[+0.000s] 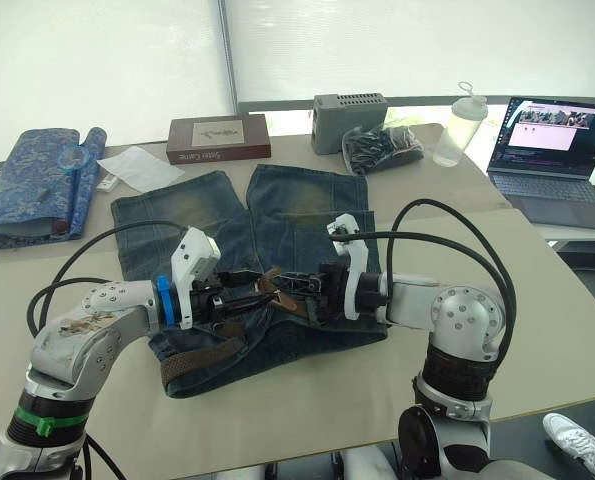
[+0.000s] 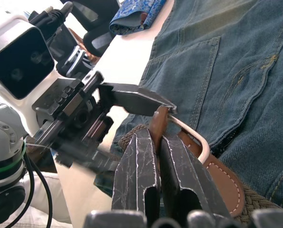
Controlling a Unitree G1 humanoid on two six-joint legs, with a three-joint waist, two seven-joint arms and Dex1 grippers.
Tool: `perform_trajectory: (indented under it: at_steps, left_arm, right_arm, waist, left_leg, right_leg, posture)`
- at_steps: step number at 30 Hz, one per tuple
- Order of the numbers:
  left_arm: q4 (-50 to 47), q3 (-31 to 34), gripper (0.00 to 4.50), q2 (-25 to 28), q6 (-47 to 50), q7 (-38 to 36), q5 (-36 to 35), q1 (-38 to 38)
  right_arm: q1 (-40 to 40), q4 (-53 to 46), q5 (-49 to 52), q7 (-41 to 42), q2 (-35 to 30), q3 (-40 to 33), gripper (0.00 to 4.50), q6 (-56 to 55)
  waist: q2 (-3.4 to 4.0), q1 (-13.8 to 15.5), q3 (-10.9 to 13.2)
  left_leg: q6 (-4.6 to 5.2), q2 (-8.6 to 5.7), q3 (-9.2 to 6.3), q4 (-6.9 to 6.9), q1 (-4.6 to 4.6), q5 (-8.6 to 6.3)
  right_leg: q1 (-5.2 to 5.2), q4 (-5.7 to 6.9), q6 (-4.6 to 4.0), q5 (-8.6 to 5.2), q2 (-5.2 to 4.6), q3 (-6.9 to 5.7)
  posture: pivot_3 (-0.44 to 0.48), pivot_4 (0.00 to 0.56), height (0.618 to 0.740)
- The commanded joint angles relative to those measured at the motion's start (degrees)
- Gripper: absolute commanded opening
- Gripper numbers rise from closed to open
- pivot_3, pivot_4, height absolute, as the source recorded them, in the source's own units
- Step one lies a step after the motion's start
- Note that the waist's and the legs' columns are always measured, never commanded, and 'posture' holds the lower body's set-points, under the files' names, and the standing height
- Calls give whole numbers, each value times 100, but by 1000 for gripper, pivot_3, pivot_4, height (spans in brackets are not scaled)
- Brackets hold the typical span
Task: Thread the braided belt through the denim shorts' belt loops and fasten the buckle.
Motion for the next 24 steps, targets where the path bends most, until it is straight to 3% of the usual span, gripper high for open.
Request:
perform_trajectory:
  at_steps: [1,8,16,20,21,24]
  left_arm:
    - [23,-136,934,3,-361,-63,297,20]
    - [266,-317,888,78,-598,-345,535,124]
    - [698,-576,869,188,-1161,-491,1103,690]
    - [583,-252,869,81,-932,-585,505,769]
    - [594,-69,1924,-23,-792,-456,287,716]
    - [642,177,3170,-97,-735,-176,267,581]
  right_arm:
    - [-9,-293,230,52,55,32,0,-30]
    - [-25,-312,336,131,59,-6,0,-80]
    - [-254,-220,474,86,213,-588,0,-140]
    - [-221,-215,491,46,123,-551,0,-163]
    - [-188,-222,489,36,81,-503,0,-173]
    - [-99,-241,512,-5,69,-448,0,-137]
  waist:
    - [0,19,0]
    - [0,32,0]
    - [0,34,0]
    - [0,29,0]
    - [0,30,0]
    - [2,33,1]
  left_leg:
    - [0,-1,1,1,-1,0]
    - [0,0,1,1,-1,0]
    - [0,1,1,1,-1,0]
    - [0,2,0,1,-2,0]
    - [0,3,1,1,-2,0]
    - [2,2,1,1,0,-1]
  right_leg:
    - [0,-1,0,0,-1,0]
    - [-1,0,0,0,0,1]
    - [-2,0,0,0,-1,2]
    - [-3,0,0,0,-2,3]
    - [-3,0,0,0,-2,3]
    - [-3,2,1,0,-1,4]
  posture:
    - [0,150,740]
    - [0,150,740]
    - [0,150,740]
    - [0,150,740]
    - [0,150,740]
    - [0,150,740]
